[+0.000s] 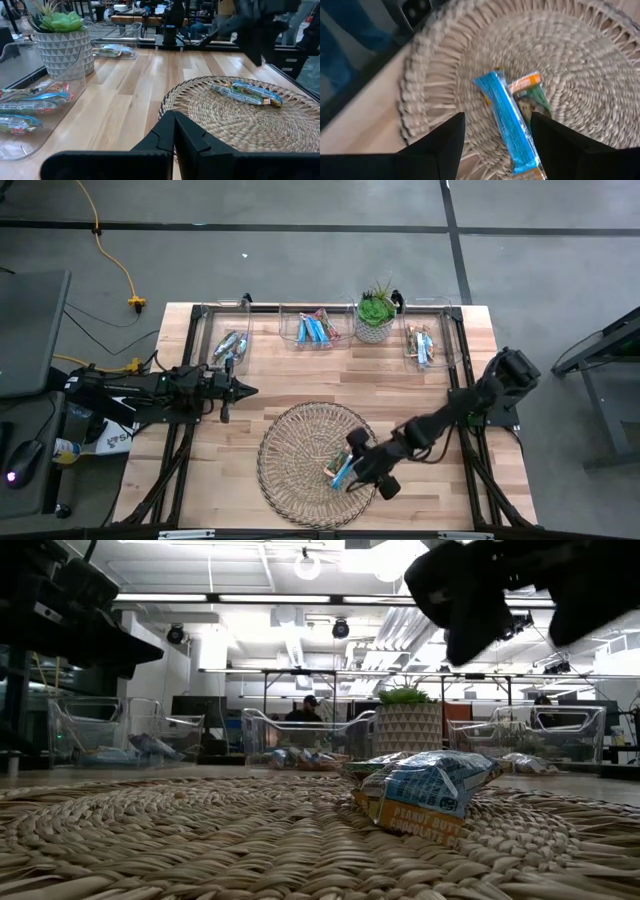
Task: Pick and place Granola Bars by type
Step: Put the yellow granola bar into the right transparent bin
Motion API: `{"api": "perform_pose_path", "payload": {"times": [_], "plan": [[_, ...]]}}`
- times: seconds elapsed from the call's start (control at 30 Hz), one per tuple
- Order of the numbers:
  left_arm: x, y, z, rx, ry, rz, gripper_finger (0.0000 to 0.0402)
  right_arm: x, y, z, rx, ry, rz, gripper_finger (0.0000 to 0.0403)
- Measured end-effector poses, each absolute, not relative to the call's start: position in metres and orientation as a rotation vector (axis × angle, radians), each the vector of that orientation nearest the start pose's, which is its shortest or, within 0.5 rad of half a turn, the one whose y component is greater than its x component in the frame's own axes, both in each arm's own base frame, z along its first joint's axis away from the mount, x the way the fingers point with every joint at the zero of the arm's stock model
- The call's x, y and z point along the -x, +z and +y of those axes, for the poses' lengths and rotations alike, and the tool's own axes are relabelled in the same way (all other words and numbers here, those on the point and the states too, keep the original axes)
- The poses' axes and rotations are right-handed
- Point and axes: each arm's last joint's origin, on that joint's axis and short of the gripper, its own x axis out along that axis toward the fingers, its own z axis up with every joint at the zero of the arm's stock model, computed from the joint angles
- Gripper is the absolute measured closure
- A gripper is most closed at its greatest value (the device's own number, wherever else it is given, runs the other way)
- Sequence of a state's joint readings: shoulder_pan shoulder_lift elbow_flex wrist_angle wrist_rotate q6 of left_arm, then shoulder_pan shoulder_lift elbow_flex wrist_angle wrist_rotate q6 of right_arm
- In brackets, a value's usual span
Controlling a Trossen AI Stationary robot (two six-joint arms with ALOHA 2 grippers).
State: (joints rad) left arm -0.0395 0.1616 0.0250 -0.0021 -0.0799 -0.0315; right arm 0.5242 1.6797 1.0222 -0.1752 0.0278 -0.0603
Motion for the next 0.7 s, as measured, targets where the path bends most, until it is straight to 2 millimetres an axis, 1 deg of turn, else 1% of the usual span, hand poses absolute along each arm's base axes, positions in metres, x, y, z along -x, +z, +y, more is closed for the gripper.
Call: {"api": "perform_pose_path", "payload": {"times": [0.23,0.43,0.7], "plan": [[-0.106,0.159,-0.002,0.023,0.042,0.138,0.04,-0.305,0.168,0.183,0.356,0.392,0.793,0.0193],[-0.106,0.159,-0.002,0.024,0.042,0.137,0.04,-0.307,0.152,0.188,0.376,0.394,0.823,0.0186],[-0.106,0.159,-0.002,0.023,0.042,0.138,0.04,-0.308,0.151,0.186,0.428,0.35,0.82,0.0185]]}}
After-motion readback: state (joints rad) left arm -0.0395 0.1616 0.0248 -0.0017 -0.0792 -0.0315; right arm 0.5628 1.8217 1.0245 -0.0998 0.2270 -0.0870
